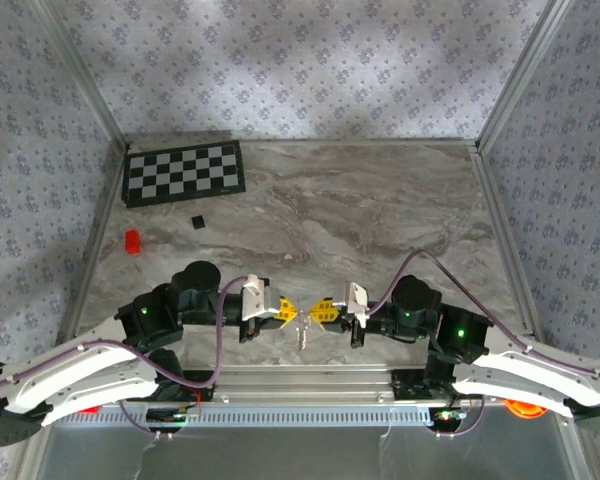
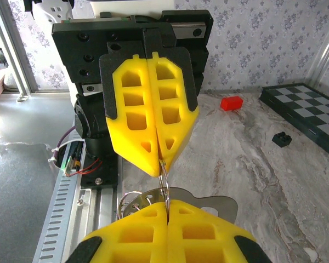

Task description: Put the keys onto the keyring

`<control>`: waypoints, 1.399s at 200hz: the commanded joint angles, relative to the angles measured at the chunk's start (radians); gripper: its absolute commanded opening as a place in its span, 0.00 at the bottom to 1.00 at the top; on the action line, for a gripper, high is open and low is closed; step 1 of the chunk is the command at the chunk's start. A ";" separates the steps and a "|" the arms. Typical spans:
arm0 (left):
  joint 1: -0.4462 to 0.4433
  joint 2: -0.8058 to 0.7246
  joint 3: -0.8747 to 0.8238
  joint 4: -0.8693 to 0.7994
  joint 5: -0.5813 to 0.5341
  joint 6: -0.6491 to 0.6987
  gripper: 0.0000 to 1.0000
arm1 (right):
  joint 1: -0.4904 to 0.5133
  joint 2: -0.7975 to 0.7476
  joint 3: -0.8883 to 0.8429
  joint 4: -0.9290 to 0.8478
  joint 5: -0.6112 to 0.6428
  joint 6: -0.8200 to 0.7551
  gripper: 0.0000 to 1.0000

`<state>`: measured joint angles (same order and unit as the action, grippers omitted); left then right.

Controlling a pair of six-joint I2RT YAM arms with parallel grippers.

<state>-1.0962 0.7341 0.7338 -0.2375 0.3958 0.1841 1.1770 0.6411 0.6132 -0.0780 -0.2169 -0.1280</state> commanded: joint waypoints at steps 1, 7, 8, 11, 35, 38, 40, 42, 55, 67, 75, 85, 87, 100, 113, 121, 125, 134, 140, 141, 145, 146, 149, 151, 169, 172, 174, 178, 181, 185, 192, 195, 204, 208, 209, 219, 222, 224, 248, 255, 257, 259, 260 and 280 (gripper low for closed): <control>-0.013 -0.010 0.005 0.041 0.009 0.017 0.00 | 0.007 0.010 0.018 0.011 -0.003 0.005 0.00; -0.013 -0.010 0.006 0.041 0.008 0.017 0.00 | 0.007 0.012 0.019 0.013 -0.004 0.005 0.00; -0.013 -0.010 0.006 0.041 0.009 0.018 0.00 | 0.007 0.013 0.020 0.012 -0.005 0.004 0.00; -0.013 -0.010 0.006 0.042 0.009 0.018 0.00 | 0.007 0.014 0.019 0.013 -0.007 0.004 0.00; -0.013 -0.011 0.007 0.040 0.010 0.019 0.00 | 0.007 0.024 0.024 0.016 -0.012 0.004 0.00; -0.013 -0.010 0.007 0.040 0.010 0.019 0.00 | 0.007 0.025 0.025 0.016 -0.012 0.005 0.00; -0.013 -0.010 0.007 0.040 0.010 0.018 0.00 | 0.007 0.026 0.025 0.015 -0.012 0.004 0.00; -0.013 -0.010 0.008 0.040 0.010 0.018 0.00 | 0.008 0.026 0.025 0.016 -0.012 0.005 0.00; -0.013 -0.011 0.008 0.038 0.009 0.018 0.00 | 0.007 0.028 0.028 0.014 -0.013 0.002 0.00; -0.013 -0.011 0.007 0.038 0.011 0.018 0.00 | 0.007 0.029 0.029 0.015 -0.012 0.003 0.00; -0.014 -0.010 0.008 0.038 0.010 0.019 0.00 | 0.007 0.028 0.029 0.012 -0.013 0.002 0.00; -0.014 -0.009 0.009 0.038 0.009 0.018 0.00 | 0.007 0.028 0.029 0.012 -0.015 0.002 0.00; -0.014 -0.009 0.007 0.038 0.009 0.018 0.00 | 0.007 0.028 0.029 0.012 -0.015 0.002 0.00; -0.014 -0.007 0.008 0.039 0.009 0.020 0.00 | 0.007 0.027 0.030 0.008 -0.016 0.002 0.00; -0.014 -0.007 0.007 0.038 0.008 0.019 0.00 | 0.007 0.025 0.029 0.006 -0.015 0.002 0.00; -0.014 -0.006 0.007 0.038 0.007 0.018 0.00 | 0.007 0.023 0.028 0.006 -0.014 0.004 0.00; -0.014 -0.006 0.007 0.038 0.008 0.018 0.00 | 0.008 0.022 0.028 0.006 -0.015 0.004 0.00; -0.014 -0.006 0.006 0.039 0.006 0.018 0.00 | 0.007 0.020 0.028 0.007 -0.015 0.005 0.00; -0.014 -0.006 0.005 0.038 0.006 0.019 0.00 | 0.007 0.019 0.027 0.009 -0.015 0.004 0.00; -0.014 -0.006 0.005 0.038 0.006 0.019 0.00 | 0.007 0.019 0.026 0.008 -0.015 0.005 0.00; -0.014 -0.004 0.005 0.039 0.004 0.018 0.00 | 0.007 0.019 0.026 0.008 -0.014 0.004 0.00; -0.014 -0.004 0.005 0.038 0.005 0.018 0.00 | 0.006 0.018 0.026 0.008 -0.014 0.004 0.00; -0.014 -0.004 0.006 0.038 0.003 0.019 0.00 | 0.008 0.017 0.026 0.010 -0.013 0.004 0.00; -0.014 -0.004 0.006 0.038 0.002 0.017 0.00 | 0.008 0.017 0.026 0.009 -0.013 0.005 0.00; -0.015 0.000 0.009 0.032 -0.009 0.017 0.00 | 0.009 0.014 0.025 0.011 -0.015 0.003 0.00; -0.015 0.001 0.009 0.029 -0.012 0.017 0.00 | 0.009 0.014 0.025 0.012 -0.016 0.002 0.00; -0.016 0.002 0.010 0.029 -0.013 0.017 0.00 | 0.009 0.014 0.026 0.012 -0.016 0.001 0.00; -0.016 0.002 0.011 0.027 -0.016 0.017 0.00 | 0.009 0.013 0.026 0.014 -0.016 0.001 0.00; -0.016 0.003 0.011 0.026 -0.019 0.017 0.00 | 0.009 0.014 0.025 0.014 -0.016 0.001 0.00; -0.016 0.004 0.013 0.025 -0.022 0.016 0.00 | 0.009 0.014 0.024 0.016 -0.015 0.000 0.00; -0.018 0.005 0.013 0.022 -0.026 0.016 0.00 | 0.009 0.012 0.019 0.019 -0.013 -0.004 0.00; -0.018 0.005 0.014 0.021 -0.027 0.015 0.00 | 0.009 0.012 0.018 0.022 -0.010 -0.005 0.00; -0.018 0.007 0.014 0.021 -0.034 0.017 0.00 | 0.009 0.008 0.009 0.032 -0.007 -0.008 0.00; -0.018 0.006 0.015 0.022 -0.035 0.017 0.00 | 0.009 0.006 0.005 0.034 -0.007 -0.008 0.00; -0.017 0.007 0.015 0.022 -0.035 0.017 0.00 | 0.009 0.006 0.005 0.036 -0.007 -0.008 0.00; -0.019 0.006 0.016 0.019 -0.039 0.017 0.00 | 0.009 0.002 0.000 0.042 -0.011 -0.008 0.00; -0.019 0.007 0.016 0.020 -0.040 0.017 0.00 | 0.009 0.001 0.000 0.042 -0.013 -0.009 0.00; -0.019 0.006 0.016 0.020 -0.041 0.017 0.00 | 0.010 0.000 -0.001 0.043 -0.014 -0.010 0.00; -0.019 0.009 0.019 0.018 -0.048 0.017 0.00 | 0.016 -0.010 -0.007 0.041 -0.009 -0.022 0.00; -0.019 0.010 0.019 0.019 -0.048 0.015 0.00 | 0.017 -0.012 -0.007 0.037 -0.006 -0.026 0.00; -0.019 0.011 0.019 0.020 -0.049 0.015 0.00 | 0.016 -0.013 -0.008 0.036 -0.006 -0.028 0.00; -0.019 0.010 0.019 0.020 -0.049 0.016 0.00 | 0.017 -0.014 -0.009 0.037 -0.004 -0.028 0.00; -0.019 0.012 0.019 0.020 -0.049 0.016 0.00 | 0.018 -0.014 -0.009 0.037 -0.003 -0.028 0.00; -0.019 0.014 0.018 0.028 -0.046 0.012 0.00 | 0.018 -0.017 -0.015 0.036 0.006 -0.031 0.00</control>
<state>-1.1091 0.7429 0.7341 -0.2359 0.3660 0.1871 1.1854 0.6434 0.6044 -0.0719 -0.2214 -0.1398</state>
